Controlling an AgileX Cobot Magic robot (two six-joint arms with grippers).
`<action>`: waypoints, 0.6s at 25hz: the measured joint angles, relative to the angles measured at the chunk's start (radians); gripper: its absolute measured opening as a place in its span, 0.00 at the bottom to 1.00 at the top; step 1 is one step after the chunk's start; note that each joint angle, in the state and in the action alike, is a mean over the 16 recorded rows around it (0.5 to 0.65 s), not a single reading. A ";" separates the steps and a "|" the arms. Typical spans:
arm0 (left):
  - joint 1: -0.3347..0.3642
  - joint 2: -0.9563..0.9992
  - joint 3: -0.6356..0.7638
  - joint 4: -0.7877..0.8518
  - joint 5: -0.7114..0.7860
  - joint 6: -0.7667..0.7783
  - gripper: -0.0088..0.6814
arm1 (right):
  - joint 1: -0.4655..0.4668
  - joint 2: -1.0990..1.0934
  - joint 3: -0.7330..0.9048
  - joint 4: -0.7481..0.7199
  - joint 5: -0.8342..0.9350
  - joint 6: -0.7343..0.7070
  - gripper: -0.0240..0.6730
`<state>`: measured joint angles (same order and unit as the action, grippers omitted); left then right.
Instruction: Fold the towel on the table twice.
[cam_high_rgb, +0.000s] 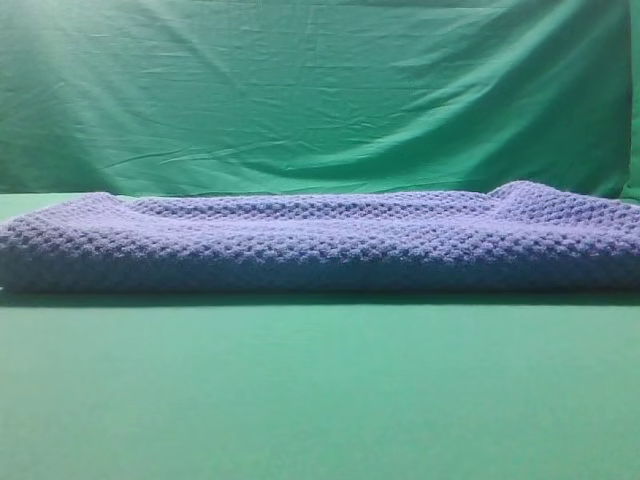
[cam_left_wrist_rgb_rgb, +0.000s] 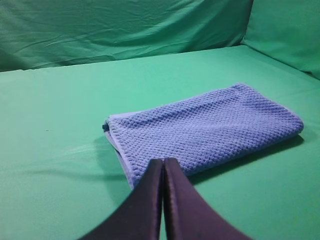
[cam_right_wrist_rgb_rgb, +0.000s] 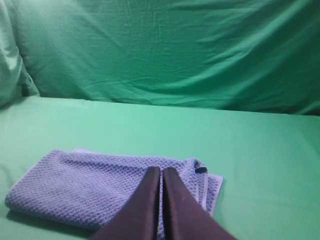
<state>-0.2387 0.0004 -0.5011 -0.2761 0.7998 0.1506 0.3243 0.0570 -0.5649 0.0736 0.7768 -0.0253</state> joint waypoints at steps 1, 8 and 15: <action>0.000 -0.006 0.004 0.000 -0.003 -0.004 0.01 | 0.000 -0.013 0.003 0.004 0.006 -0.002 0.03; 0.000 -0.014 0.037 0.009 -0.062 -0.022 0.01 | 0.000 -0.068 0.064 0.023 0.002 -0.013 0.03; 0.000 -0.014 0.153 0.029 -0.218 -0.026 0.01 | 0.000 -0.073 0.215 0.025 -0.154 -0.030 0.03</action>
<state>-0.2387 -0.0140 -0.3477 -0.2475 0.5813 0.1251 0.3243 -0.0164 -0.3502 0.0990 0.6231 -0.0558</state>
